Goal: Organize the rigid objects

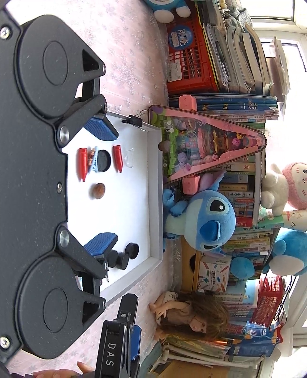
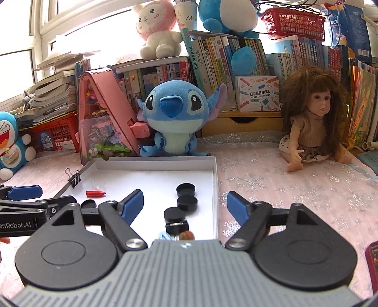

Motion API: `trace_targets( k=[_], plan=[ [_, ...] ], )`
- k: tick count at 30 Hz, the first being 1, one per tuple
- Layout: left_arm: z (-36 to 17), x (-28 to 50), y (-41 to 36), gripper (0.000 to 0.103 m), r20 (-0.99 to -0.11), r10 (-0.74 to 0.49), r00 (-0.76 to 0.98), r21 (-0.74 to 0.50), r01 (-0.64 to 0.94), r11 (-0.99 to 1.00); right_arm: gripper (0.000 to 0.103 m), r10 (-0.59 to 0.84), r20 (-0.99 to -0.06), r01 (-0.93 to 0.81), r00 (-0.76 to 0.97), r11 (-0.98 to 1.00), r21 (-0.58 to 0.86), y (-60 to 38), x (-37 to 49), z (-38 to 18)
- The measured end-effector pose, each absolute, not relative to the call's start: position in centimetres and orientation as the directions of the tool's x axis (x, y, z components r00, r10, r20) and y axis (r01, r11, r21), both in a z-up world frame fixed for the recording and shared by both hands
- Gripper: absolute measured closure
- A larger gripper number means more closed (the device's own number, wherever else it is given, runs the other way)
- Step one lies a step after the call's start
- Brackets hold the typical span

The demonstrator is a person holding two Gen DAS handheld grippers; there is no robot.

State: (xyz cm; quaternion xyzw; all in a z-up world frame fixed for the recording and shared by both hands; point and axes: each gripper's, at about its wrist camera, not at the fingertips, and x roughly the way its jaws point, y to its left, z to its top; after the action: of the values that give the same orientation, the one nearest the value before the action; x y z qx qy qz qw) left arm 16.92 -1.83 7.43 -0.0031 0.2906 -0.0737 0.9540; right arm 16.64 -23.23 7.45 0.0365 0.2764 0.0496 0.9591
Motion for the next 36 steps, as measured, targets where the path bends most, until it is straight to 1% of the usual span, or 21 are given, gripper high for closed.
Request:
trace_targets(
  k=[4, 10, 21, 31, 34, 36],
  plan=[
    [7.2, 15.6, -1.8, 0.019, -0.544, -0.149, 0.826, -0.048, 0.147, 0.988, 0.016, 0.121, -0.520, -0.084, 0.845, 0.992, 0.094, -23.0, 15.5, 7.2],
    [5.9, 13.7, -1.7, 0.018, -0.557, -0.142, 0.818, -0.040, 0.145, 0.989, 0.015, 0.128, -0.528, -0.098, 0.840, 0.992, 0.083, -22.6, 13.9, 6.2],
    [3.0, 11.8, -1.1, 0.018, -0.583, -0.101, 0.806, -0.010, 0.118, 0.993, 0.014, 0.119, -0.566, -0.119, 0.816, 0.992, 0.038, -21.5, 12.0, 3.4],
    [1.3, 12.0, -0.6, 0.018, -0.612, -0.078, 0.787, -0.014, 0.088, 0.996, 0.014, 0.104, -0.613, -0.103, 0.784, 0.994, 0.038, -21.0, 11.8, 1.6],
    [1.0, 12.3, -0.6, 0.018, -0.617, -0.077, 0.783, -0.022, 0.081, 0.996, 0.012, 0.094, -0.619, -0.092, 0.780, 0.995, 0.035, -21.0, 11.9, 1.2],
    [0.8, 12.6, -0.7, 0.017, -0.624, -0.077, 0.778, -0.023, 0.080, 0.996, 0.008, 0.081, -0.625, -0.079, 0.776, 0.996, 0.032, -20.9, 12.2, 1.1]
  ],
)
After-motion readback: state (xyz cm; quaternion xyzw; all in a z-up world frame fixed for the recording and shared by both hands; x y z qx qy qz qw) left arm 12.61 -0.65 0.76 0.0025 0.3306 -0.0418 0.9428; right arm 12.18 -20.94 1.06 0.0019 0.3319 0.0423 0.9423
